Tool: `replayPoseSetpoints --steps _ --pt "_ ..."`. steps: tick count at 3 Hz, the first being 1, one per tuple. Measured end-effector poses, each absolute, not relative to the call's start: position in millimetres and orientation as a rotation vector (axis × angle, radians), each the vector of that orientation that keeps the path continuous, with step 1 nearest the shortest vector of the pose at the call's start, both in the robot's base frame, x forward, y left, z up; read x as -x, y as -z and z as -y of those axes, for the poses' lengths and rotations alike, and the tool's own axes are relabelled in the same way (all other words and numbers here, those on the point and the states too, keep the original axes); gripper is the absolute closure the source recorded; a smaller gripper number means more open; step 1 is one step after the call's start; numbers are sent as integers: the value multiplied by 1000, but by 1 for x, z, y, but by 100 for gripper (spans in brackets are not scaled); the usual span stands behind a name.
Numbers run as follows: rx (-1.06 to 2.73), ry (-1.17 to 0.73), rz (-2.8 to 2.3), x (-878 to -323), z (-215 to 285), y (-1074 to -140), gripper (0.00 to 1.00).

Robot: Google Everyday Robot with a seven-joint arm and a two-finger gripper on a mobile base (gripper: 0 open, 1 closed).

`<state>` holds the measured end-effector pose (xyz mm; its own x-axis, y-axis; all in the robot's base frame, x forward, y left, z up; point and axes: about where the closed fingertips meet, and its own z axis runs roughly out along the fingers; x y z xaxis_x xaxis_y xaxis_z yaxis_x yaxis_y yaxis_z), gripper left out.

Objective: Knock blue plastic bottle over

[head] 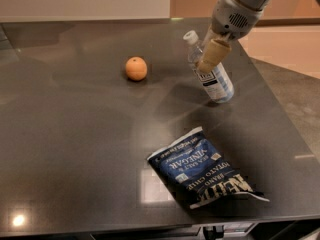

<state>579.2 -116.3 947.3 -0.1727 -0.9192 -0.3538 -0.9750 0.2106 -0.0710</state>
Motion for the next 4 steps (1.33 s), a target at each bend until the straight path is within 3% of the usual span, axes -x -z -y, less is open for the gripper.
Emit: replayPoseSetpoints --steps 3,4 --pt "2028 -132 -2140 -573 83 -920 12" --pt "2095 -150 -2097 -573 65 -902 0"
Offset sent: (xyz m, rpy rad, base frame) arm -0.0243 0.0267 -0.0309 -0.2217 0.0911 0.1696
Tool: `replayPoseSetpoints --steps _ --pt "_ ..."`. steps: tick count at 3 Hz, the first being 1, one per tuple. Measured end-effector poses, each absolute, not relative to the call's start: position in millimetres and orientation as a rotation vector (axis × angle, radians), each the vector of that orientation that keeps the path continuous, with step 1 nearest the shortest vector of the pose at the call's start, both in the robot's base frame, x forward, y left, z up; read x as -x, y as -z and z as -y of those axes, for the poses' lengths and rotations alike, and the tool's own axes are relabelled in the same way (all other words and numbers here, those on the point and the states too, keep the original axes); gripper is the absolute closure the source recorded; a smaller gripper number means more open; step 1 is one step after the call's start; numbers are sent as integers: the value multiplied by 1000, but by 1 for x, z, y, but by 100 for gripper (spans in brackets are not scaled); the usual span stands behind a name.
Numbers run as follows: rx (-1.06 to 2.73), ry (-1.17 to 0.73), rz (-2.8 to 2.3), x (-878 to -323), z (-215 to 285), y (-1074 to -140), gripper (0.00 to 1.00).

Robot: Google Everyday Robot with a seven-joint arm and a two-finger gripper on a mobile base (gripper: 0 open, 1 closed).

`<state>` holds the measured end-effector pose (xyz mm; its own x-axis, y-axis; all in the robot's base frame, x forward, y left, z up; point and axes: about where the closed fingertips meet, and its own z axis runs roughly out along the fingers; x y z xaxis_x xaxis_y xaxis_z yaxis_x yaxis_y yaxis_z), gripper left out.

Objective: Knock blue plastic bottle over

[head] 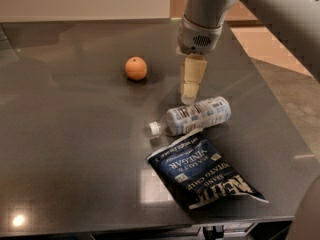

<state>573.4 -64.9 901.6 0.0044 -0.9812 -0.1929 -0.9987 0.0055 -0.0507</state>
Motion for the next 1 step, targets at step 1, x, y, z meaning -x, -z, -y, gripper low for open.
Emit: replayPoseSetpoints --steps 1 --pt "2084 -144 -2086 -578 62 -901 0"
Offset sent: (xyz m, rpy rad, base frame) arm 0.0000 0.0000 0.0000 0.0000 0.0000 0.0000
